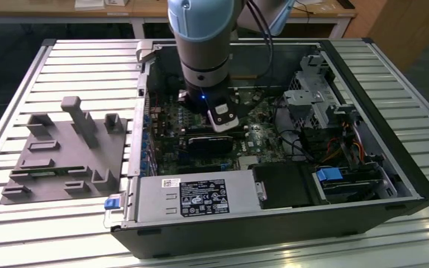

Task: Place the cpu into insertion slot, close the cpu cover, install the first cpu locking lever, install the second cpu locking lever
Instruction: 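Install the second cpu locking lever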

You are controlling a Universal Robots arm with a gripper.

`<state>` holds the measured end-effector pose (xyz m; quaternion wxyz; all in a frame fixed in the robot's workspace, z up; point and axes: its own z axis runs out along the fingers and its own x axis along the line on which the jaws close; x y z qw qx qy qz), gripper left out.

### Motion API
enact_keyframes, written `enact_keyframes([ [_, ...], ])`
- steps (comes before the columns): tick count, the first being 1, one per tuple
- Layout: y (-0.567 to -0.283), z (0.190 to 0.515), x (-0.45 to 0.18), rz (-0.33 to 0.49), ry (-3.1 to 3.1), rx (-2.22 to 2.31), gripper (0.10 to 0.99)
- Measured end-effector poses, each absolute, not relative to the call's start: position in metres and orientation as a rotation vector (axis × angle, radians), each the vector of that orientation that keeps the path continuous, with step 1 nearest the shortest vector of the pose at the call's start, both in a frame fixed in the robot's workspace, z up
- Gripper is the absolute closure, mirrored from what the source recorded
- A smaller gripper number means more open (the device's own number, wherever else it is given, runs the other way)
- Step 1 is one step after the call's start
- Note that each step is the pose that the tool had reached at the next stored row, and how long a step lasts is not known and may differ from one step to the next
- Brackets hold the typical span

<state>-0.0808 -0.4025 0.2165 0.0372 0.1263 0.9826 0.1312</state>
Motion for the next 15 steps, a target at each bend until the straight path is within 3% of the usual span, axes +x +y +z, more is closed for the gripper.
enact_keyframes([
  [15,-0.411,0.205,-0.088,0.460,3.011,0.390,0.984],
])
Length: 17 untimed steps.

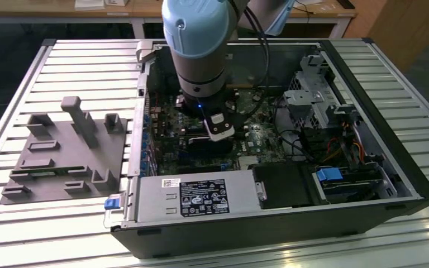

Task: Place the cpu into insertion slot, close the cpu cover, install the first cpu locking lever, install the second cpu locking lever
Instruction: 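Install the second cpu locking lever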

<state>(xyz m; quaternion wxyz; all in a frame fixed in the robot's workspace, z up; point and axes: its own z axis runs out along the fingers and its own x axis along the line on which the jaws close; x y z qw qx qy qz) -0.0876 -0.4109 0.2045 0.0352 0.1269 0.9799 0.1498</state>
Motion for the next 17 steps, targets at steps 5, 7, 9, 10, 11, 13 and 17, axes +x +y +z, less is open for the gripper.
enact_keyframes([
  [5,-0.4109,0.2018,-0.0910,0.497,3.004,0.390,0.984],
  [7,-0.4108,0.2005,-0.0926,0.499,3.003,0.390,0.984],
  [9,-0.4109,0.1991,-0.0942,0.499,3.004,0.390,0.984],
  [10,-0.4109,0.1984,-0.0948,0.500,3.003,0.390,0.984],
  [11,-0.4109,0.1978,-0.0953,0.500,3.003,0.390,0.984],
  [13,-0.4108,0.1966,-0.0961,0.503,3.003,0.390,0.984],
  [17,-0.4100,0.1949,-0.0968,0.512,3.002,0.391,0.984],
])
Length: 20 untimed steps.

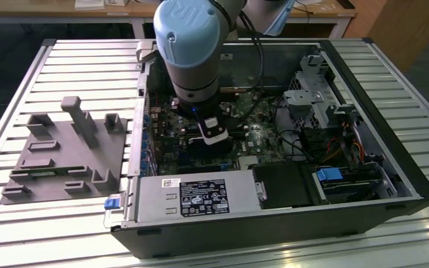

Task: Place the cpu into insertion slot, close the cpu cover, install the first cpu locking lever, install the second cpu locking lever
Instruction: 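Install the second cpu locking lever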

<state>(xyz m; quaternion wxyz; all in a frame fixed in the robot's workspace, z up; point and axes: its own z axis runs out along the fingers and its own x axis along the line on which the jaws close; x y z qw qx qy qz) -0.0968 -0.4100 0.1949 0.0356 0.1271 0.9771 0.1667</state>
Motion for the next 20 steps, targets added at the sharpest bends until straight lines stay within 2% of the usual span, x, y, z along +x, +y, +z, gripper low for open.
enact_keyframes([
  [20,-0.4008,0.1874,-0.1037,0.521,3.001,0.391,0.984],
])
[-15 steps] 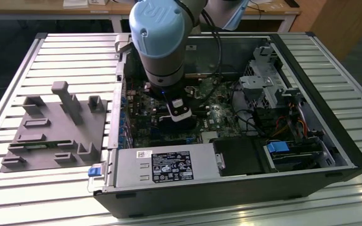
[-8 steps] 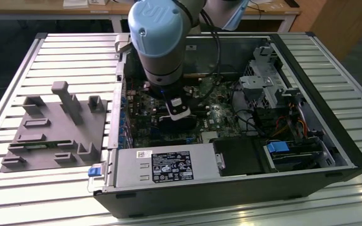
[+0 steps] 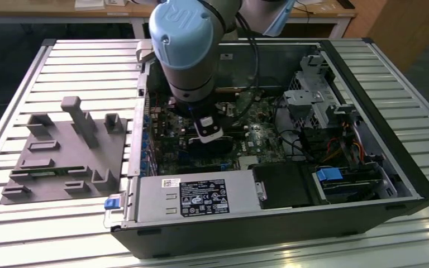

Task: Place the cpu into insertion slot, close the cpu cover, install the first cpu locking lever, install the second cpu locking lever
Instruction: 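Install the second cpu locking lever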

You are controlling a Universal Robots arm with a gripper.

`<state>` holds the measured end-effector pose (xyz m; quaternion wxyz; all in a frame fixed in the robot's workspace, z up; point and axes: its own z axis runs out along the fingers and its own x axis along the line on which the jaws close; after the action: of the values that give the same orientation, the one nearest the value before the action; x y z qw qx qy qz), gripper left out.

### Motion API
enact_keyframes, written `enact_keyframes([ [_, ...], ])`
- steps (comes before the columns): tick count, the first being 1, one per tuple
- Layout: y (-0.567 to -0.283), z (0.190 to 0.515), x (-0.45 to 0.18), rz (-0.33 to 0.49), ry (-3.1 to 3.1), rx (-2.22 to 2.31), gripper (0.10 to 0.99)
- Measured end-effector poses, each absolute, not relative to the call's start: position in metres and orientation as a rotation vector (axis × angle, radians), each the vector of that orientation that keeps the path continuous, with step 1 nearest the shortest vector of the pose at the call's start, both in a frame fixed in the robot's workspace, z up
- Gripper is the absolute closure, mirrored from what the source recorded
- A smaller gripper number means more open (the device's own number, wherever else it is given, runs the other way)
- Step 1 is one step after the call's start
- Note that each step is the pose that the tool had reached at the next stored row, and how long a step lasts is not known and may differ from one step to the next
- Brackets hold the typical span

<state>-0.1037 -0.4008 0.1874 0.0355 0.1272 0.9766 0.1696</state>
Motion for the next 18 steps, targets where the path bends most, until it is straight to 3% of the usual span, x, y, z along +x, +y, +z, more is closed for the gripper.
enact_keyframes([
  [18,-0.401,0.203,-0.094,0.524,3.001,0.391,0.984],
])
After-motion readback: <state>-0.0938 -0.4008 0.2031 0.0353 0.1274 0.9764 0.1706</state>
